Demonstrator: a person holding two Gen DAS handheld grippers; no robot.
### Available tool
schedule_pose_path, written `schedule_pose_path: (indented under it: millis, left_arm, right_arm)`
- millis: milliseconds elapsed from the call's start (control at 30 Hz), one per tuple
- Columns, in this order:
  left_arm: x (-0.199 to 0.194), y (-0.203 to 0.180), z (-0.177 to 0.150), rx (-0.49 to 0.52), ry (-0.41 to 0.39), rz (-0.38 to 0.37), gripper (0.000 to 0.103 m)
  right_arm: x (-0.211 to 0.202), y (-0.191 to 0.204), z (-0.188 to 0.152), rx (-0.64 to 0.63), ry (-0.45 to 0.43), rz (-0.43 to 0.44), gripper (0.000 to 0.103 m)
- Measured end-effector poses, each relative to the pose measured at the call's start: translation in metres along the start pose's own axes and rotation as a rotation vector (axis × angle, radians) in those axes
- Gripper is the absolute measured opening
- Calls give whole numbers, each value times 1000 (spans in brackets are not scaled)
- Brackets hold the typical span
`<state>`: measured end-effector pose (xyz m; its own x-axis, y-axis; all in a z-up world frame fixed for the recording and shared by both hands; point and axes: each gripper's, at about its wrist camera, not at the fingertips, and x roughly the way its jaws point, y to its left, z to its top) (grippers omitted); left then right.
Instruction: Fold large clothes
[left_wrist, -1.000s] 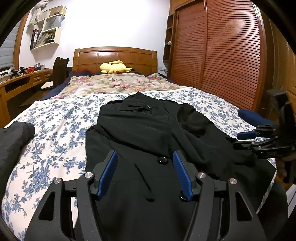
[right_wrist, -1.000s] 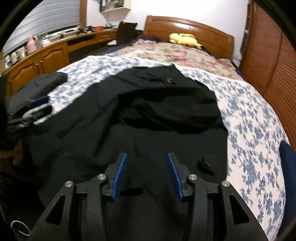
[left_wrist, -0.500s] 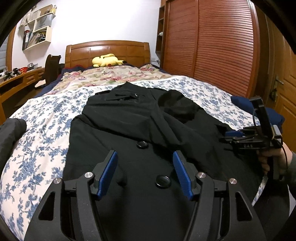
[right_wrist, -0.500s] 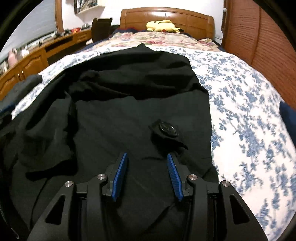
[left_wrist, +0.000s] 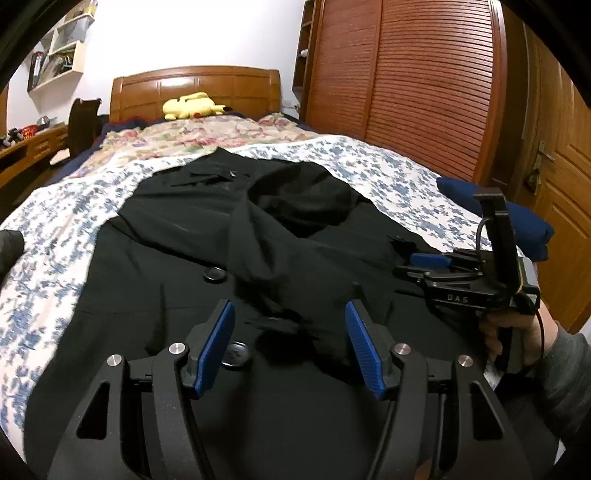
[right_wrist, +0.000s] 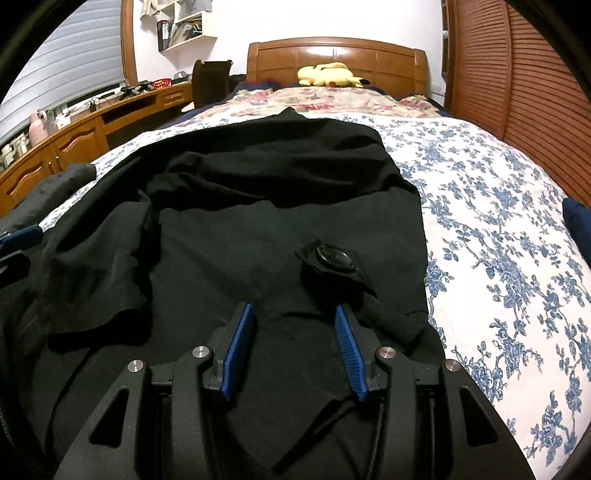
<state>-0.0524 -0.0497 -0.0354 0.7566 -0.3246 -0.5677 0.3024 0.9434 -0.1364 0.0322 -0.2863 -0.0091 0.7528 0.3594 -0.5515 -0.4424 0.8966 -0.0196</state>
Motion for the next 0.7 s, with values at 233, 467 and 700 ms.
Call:
schedule_pose_path:
  millis: [233, 467, 700]
  left_arm:
    - [7, -11, -4, 16, 34, 15, 63]
    - [2, -21, -8, 39, 36, 16, 55]
    - [-7, -26, -7, 41, 17, 0, 50]
  right_arm:
    - [-1, 2, 0, -7, 5, -5, 48]
    - [-1, 3, 2, -11, 7, -8, 48]
    - [-2, 3, 1, -16, 3, -11, 48]
